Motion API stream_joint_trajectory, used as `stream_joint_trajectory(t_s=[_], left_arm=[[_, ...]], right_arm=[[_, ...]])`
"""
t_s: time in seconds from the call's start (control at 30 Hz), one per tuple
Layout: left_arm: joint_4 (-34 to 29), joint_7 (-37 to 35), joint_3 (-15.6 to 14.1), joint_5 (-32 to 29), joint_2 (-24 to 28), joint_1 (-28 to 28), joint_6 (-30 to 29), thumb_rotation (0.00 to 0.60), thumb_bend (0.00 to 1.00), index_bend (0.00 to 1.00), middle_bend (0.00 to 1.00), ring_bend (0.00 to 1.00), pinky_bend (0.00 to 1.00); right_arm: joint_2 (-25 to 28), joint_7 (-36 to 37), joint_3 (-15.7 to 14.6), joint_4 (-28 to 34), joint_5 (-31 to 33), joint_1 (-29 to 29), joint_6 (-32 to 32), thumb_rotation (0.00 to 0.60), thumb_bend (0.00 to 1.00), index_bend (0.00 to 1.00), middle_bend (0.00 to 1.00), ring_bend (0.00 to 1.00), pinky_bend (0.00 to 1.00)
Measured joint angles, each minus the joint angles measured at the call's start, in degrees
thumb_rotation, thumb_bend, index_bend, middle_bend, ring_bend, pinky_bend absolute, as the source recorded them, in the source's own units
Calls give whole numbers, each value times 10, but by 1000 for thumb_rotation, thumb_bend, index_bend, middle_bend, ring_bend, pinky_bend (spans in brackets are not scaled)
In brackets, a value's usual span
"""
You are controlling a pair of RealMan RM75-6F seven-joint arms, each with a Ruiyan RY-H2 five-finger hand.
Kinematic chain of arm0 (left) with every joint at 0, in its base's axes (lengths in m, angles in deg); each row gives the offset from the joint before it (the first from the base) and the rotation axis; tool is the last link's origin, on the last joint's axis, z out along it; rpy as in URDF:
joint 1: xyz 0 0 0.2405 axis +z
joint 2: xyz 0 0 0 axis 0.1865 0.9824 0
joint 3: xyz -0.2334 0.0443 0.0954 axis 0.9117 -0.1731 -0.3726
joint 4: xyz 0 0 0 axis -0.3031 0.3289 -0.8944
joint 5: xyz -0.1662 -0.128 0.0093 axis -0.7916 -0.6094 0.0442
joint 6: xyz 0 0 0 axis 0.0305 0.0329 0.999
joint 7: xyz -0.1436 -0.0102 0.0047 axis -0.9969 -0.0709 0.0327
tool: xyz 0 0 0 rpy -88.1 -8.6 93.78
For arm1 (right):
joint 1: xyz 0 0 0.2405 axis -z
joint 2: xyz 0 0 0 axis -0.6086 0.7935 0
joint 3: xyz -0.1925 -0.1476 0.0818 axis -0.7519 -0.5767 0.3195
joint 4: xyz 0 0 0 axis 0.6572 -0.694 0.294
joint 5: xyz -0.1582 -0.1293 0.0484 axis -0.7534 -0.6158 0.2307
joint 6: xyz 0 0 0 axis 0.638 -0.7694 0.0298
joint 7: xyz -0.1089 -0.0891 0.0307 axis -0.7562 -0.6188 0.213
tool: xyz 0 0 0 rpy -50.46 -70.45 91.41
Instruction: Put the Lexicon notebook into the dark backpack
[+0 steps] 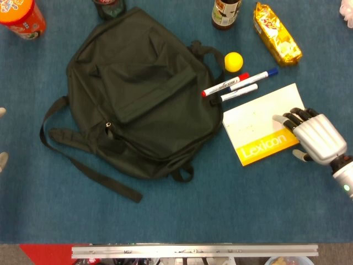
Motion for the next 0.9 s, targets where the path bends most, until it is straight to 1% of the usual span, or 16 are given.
stream_joint_trajectory(t_s=[0.57,0.63,0.77,0.9], left_arm=[[11,-8,3,-6,-4,0,4,600,181,197,140,158,163],[11,-8,3,-6,-4,0,5,600,181,198,140,158,163],[12,-9,3,-7,-5,-1,7,600,181,197,140,158,163],[12,-10,4,-8,-5,-2,7,600,182,198,140,158,163]], right_arm=[[-31,10,0,-42,15,-16,-2,600,119,216,317,213,315],[-34,14,0,-46,15,-18,-5,600,153,217,319,212,315],[-40,24,-1,-56,12,-22,-12,600,269,235,333,212,315],[-50,40,-1,-71,6,-25,-24,600,326,251,351,213,315]])
